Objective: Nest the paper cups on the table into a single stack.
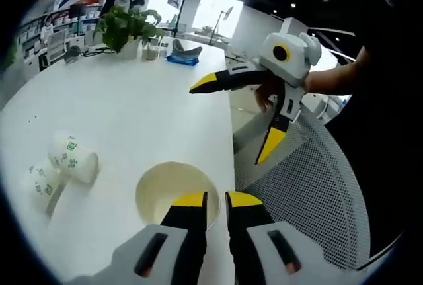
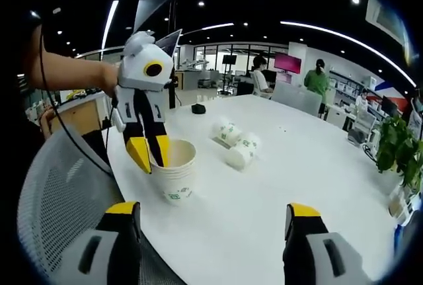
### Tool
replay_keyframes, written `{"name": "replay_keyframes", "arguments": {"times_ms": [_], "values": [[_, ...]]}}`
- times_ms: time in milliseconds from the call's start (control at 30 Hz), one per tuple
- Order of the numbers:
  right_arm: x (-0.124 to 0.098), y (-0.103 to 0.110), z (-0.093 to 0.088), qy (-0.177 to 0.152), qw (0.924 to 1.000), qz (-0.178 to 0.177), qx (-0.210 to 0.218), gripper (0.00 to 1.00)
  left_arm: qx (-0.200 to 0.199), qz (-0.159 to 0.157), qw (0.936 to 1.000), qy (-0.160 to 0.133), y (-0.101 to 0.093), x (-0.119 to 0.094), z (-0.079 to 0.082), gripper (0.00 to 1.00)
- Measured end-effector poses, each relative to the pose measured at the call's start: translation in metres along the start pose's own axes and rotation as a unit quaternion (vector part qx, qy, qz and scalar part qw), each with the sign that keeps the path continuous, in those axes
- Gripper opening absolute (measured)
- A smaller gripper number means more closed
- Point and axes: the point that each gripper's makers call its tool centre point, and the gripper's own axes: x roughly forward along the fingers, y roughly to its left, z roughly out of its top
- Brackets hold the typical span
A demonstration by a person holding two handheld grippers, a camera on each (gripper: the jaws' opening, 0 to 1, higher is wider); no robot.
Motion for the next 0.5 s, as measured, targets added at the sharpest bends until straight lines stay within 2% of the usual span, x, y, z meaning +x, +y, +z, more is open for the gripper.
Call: {"name": "replay_keyframes", "arguments": {"times_ms": [267, 333, 500], "values": [[0.0, -0.009, 0.009, -0.017, 0.9991, 0.001, 0.038, 0.9, 0.003, 0.035, 0.9984, -0.044, 0.0, -0.02, 0.01, 0.16], [0.001, -0.014, 0.011, -0.016, 0.9995, -0.007, 0.026, 0.86, 0.004, 0.046, 0.9975, -0.054, 0.0, -0.025, 0.012, 0.19], [0.008, -0.019, 0.014, -0.008, 0.9999, -0.002, 0.014, 0.86, 0.006, 0.08, 0.9929, -0.087, 0.004, -0.042, 0.016, 0.28]]}}
